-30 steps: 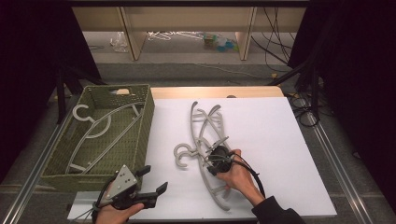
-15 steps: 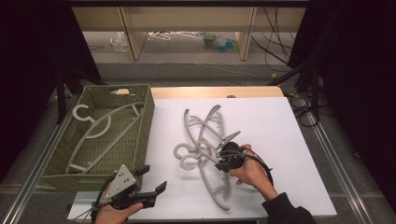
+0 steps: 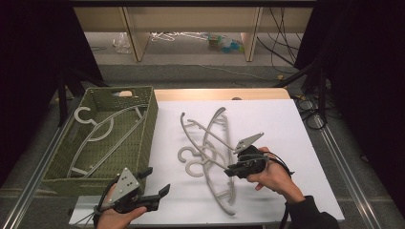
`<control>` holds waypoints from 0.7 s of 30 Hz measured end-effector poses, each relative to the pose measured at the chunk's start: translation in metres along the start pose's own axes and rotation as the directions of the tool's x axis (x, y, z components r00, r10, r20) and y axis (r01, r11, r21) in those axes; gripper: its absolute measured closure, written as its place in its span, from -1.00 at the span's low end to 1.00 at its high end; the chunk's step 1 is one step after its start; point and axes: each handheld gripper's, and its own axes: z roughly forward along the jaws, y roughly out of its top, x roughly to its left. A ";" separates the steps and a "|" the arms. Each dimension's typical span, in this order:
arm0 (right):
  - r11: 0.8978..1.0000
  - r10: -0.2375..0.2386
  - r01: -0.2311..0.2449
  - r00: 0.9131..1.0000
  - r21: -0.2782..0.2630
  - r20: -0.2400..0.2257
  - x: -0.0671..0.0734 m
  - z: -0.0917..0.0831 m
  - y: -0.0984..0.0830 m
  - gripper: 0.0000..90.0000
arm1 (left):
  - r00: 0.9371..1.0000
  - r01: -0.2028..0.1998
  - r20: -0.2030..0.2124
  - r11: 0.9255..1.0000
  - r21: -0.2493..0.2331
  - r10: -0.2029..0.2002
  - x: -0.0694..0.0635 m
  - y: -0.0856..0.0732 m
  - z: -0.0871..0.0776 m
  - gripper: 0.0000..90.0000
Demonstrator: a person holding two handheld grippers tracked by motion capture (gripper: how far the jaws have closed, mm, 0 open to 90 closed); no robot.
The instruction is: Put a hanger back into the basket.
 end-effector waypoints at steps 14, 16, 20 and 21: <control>0.996 -0.080 0.084 0.989 0.024 -0.127 0.017 -0.005 -0.021 0.82 | 0.982 -0.189 0.020 0.981 0.032 0.188 -0.004 0.010 0.029 -0.48; 0.995 -0.092 0.096 0.986 0.028 -0.136 0.019 -0.005 -0.023 0.82 | 0.974 -0.228 0.030 0.973 0.037 0.227 -0.006 0.012 0.034 -0.47; 0.993 -0.109 0.115 0.979 0.028 -0.170 0.024 -0.005 -0.023 0.82 | 0.957 -0.285 0.075 0.957 0.060 0.280 -0.012 0.012 0.049 -0.42; 0.993 -0.109 0.115 0.979 0.028 -0.170 0.024 -0.005 -0.023 0.82 | 0.944 -0.326 0.080 0.943 0.066 0.321 -0.012 0.013 0.051 -0.42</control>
